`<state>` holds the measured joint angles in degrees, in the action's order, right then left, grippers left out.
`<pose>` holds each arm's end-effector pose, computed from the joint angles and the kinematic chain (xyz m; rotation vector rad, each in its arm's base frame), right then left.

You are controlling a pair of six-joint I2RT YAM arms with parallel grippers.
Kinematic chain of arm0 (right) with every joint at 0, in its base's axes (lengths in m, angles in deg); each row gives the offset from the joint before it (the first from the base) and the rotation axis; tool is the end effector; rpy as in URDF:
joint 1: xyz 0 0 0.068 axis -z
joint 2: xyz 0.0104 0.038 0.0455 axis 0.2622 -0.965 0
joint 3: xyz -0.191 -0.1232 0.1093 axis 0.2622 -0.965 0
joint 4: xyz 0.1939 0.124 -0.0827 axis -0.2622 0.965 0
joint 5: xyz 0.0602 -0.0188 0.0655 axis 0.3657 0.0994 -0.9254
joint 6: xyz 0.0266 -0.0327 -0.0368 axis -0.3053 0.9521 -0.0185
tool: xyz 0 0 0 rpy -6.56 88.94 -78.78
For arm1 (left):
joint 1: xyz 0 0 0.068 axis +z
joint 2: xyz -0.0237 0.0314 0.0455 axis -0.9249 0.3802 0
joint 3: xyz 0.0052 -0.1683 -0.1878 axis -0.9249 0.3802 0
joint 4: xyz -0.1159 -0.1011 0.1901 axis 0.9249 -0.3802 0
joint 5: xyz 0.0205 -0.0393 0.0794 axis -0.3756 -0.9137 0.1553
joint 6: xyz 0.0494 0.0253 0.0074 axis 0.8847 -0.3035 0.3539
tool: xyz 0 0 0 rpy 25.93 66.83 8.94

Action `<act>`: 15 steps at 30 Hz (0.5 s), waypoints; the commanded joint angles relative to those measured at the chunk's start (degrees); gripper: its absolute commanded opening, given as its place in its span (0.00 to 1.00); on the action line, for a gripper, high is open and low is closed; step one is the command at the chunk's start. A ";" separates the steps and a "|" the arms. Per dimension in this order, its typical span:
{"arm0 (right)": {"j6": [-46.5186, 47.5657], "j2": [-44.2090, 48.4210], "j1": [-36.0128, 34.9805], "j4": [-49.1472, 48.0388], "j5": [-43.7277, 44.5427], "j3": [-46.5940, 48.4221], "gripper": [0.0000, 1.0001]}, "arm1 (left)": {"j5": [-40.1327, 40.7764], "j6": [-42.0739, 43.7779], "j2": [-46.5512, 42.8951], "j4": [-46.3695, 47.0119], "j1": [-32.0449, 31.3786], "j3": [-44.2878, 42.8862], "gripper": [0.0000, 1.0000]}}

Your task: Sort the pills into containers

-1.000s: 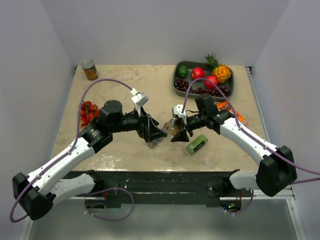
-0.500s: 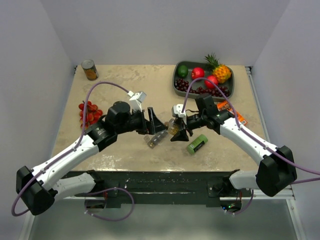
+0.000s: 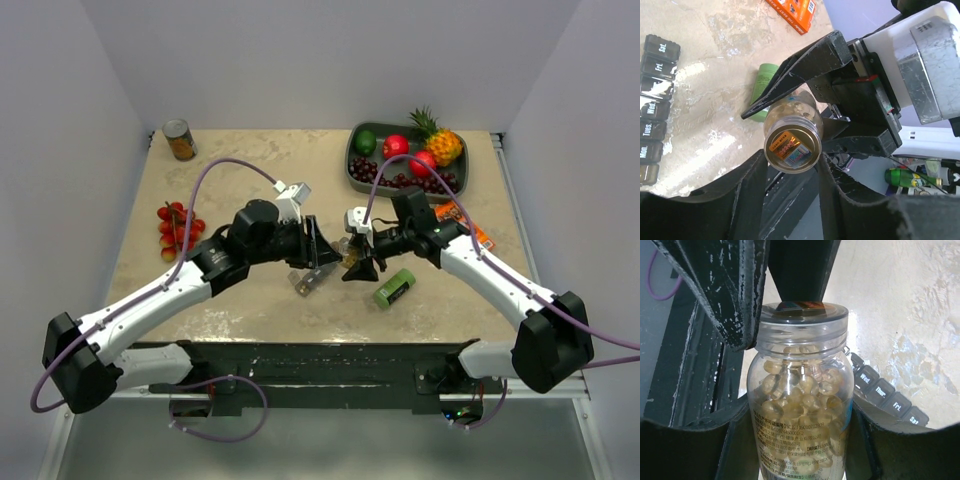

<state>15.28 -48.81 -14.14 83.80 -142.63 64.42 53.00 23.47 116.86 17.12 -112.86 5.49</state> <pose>0.2111 0.1551 0.2590 -1.5406 1.5142 1.0448 0.1739 -0.1903 0.3045 0.1792 2.2180 -1.2455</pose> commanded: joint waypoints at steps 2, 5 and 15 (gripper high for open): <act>-0.03 1.67 -0.01 -2.00 -1.71 1.80 0.02 | -0.15 4.00 1.96 -0.03 0.03 -3.13 0.31; -0.03 1.68 -0.01 -1.92 -1.89 1.80 0.02 | -3.66 11.17 2.32 -0.39 0.03 -2.96 0.20; 0.06 1.68 -0.10 -1.57 -3.03 1.80 0.02 | -26.78 50.22 5.74 -2.14 0.39 -1.20 0.10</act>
<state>15.91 -48.81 -13.99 86.27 -142.63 64.42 39.95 55.14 119.46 17.29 -111.38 4.33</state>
